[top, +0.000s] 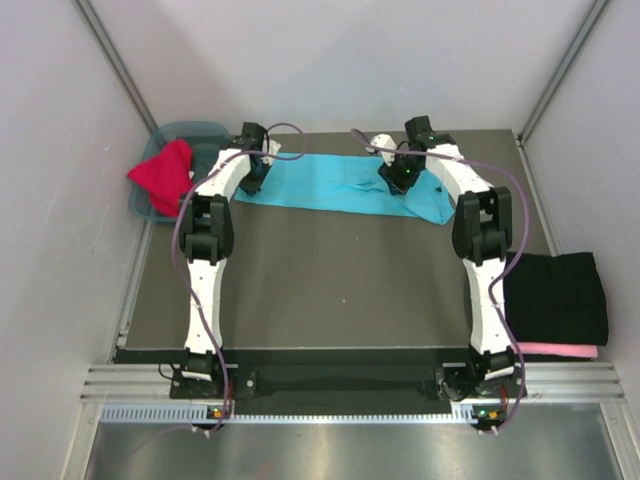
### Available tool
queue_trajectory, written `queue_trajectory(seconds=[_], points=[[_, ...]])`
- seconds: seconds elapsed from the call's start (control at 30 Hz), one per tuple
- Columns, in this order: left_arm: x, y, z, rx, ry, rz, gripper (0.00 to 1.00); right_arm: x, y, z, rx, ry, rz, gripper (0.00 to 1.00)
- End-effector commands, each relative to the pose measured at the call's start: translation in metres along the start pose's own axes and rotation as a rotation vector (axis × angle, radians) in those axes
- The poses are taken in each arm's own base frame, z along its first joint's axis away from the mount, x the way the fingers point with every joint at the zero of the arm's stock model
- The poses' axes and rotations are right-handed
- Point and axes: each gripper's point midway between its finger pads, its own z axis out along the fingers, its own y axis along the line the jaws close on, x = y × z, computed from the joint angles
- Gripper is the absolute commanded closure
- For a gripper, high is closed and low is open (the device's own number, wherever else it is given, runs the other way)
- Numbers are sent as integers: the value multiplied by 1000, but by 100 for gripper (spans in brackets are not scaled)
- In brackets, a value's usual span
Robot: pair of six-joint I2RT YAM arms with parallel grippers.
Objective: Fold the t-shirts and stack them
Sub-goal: Fold the tshirt
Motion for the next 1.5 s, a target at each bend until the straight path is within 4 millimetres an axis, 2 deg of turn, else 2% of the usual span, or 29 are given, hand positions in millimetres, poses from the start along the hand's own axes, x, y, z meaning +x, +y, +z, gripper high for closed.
queue_trajectory(seconds=[0.0,0.07,0.2,0.23,0.4,0.53,0.63,0.67,0.73,0.77,0.8,0.83,0.9,0.97,1.0,1.03,1.07,1.1,1.13,1.2,1.3,1.33,1.4,1.43,1.47], points=[[15,-7,15,38,46,-26,81,-20,-10,1,42,-38,-24,55],[16,-6,16,36,50,-28,81,-18,-13,6,49,-35,-16,57],[20,-5,18,37,60,-31,81,-26,-20,6,71,-56,-10,78],[21,-6,18,40,62,-34,81,-28,-22,3,84,-62,-9,80],[21,-8,18,47,62,-35,81,-44,-32,-6,137,-102,-34,88],[22,-9,20,52,66,-38,81,-57,-40,-12,184,-129,-72,88],[23,-9,19,49,67,-38,81,-74,-44,-9,228,-168,-118,88],[23,-9,18,49,67,-38,81,-85,-44,-1,244,-190,-149,88],[25,-9,18,49,74,-35,81,-92,-46,9,280,-186,-195,85],[25,-8,16,47,73,-34,81,-107,-43,13,305,-207,-228,81],[27,-9,16,47,77,-32,81,-109,-47,12,345,-198,-230,71],[26,-8,14,47,76,-30,81,-115,-49,8,370,-208,-240,66],[25,-7,10,45,70,-31,81,-132,-55,-4,443,-251,-250,60],[22,-5,5,39,58,-36,80,-140,-64,-28,541,-284,-236,58],[21,-5,3,37,52,-43,80,-129,-65,-28,565,-260,-221,55],[17,-3,-1,33,39,-46,80,-142,-72,-54,626,-310,-219,55],[15,-2,-2,30,32,-49,79,-143,-72,-61,642,-321,-214,54],[11,0,-6,27,19,-54,79,-136,-70,-62,640,-314,-204,52],[6,1,-10,26,0,-55,78,-139,-74,-80,679,-327,-182,52],[-3,5,-18,25,-32,-35,77,-132,-74,-87,685,-317,-150,51],[-12,-5,-31,111,-84,73,69,-110,-80,-101,670,-288,-35,47],[-18,-10,-42,152,-120,107,68,-87,-79,-99,623,-245,54,46],[-14,-12,-42,161,-129,196,64,-68,-72,-93,527,-227,151,46],[-17,-7,-46,141,-145,218,63,-38,-66,-88,457,-156,205,46],[-11,-8,-42,141,-132,249,63,-37,-55,-84,358,-173,218,46]])
